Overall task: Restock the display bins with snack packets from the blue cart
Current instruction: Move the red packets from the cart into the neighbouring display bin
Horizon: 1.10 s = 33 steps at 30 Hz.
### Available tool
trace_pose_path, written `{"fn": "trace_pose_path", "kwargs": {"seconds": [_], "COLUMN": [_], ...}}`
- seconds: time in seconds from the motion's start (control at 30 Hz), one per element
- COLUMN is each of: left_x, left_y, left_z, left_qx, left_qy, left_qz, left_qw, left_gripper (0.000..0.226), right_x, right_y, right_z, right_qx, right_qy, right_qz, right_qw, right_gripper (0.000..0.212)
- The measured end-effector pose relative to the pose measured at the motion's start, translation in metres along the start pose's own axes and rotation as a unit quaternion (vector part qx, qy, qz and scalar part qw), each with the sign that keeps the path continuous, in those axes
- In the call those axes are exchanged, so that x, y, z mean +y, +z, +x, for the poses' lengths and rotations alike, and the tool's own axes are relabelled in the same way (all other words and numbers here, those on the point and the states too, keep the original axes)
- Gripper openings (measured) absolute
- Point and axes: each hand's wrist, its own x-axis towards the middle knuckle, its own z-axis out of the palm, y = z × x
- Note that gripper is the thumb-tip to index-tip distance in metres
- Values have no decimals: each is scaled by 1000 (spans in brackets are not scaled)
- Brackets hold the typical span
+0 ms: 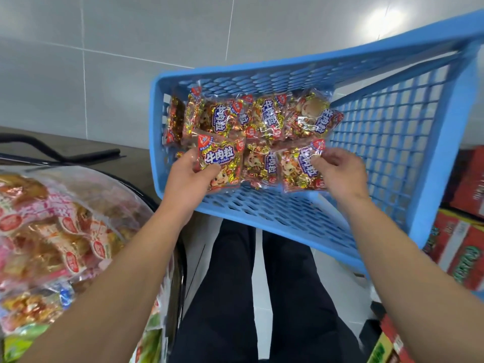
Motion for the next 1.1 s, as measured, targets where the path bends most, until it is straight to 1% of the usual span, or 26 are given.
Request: {"fn": "trace_pose_path", "kwargs": {"seconds": [0.03, 0.1, 0.13, 0.2, 0.27, 0.3, 0.33, 0.4, 0.47, 0.53, 0.6, 0.67, 0.73, 0.77, 0.87, 0.9, 0.93, 0.97, 1.0, 1.1], "left_x": [2, 8, 12, 19, 23, 23, 22, 21, 18, 14, 9, 5, 2, 1, 1, 2, 3, 3, 3, 8], "left_y": [1, 5, 7, 14, 22, 25, 28, 33, 33, 29, 21, 11, 3, 0, -4, -4, -3, -3, -2, 1], "left_z": [-1, -2, -3, -5, -6, -6, -5, -4, -3, -1, 1, 2, 4, 5, 8, 8, 8, 7, 6, -8], "left_qx": [-2, -12, -23, -50, -86, -110, -131, -152, -134, -106, -67, -26, -2, 3, 5, 7, 8, 11, 13, 19], "left_qy": [-2, -6, -10, -21, -30, -31, -31, -28, -27, -28, -28, -30, -33, -33, -28, -26, -25, -25, -26, -30], "left_qz": [2, -1, -7, -24, -31, -31, -30, -21, -23, -34, -45, -56, -66, -68, -62, -59, -57, -58, -62, -78], "left_qw": [1000, 1000, 1000, 998, 995, 993, 990, 988, 990, 993, 996, 998, 997, 997, 998, 998, 998, 998, 998, 996], "left_gripper": [25, 25, 25, 26, 35, 34, 28, 19, 20, 21, 20, 17, 16, 16, 16, 16, 16, 16, 17, 18], "right_x": [-6, -18, -25, -37, -50, -54, -58, -63, -63, -58, -54, -48, -43, -42, -43, -44, -44, -45, -46, -48], "right_y": [-9, -21, -24, -19, -6, 3, 12, 28, 40, 49, 56, 63, 72, 78, 93, 97, 98, 97, 94, 64], "right_z": [-2, -6, -8, -12, -18, -19, -21, -24, -22, -15, 1, 25, 49, 59, 73, 73, 71, 67, 60, 31], "right_qx": [-18, -90, -132, -201, -233, -231, -224, -204, -191, -173, -103, -37, -35, -48, -73, -78, -73, -55, -32, 8], "right_qy": [-2, -6, -17, -60, -108, -125, -137, -159, -176, -171, -144, -101, -36, -8, 23, 26, 20, 12, 5, -14], "right_qz": [11, 51, 56, 26, -23, -32, -32, -31, -35, -24, -16, -37, -58, -59, -68, -68, -69, -69, -62, -22], "right_qw": [1000, 995, 989, 977, 966, 964, 964, 965, 965, 970, 984, 994, 997, 997, 995, 994, 995, 996, 998, 1000], "right_gripper": [16, 28, 27, 16, 14, 14, 14, 18, 24, 23, 26, 43, 59, 63, 56, 49, 37, 24, 17, 20]}}
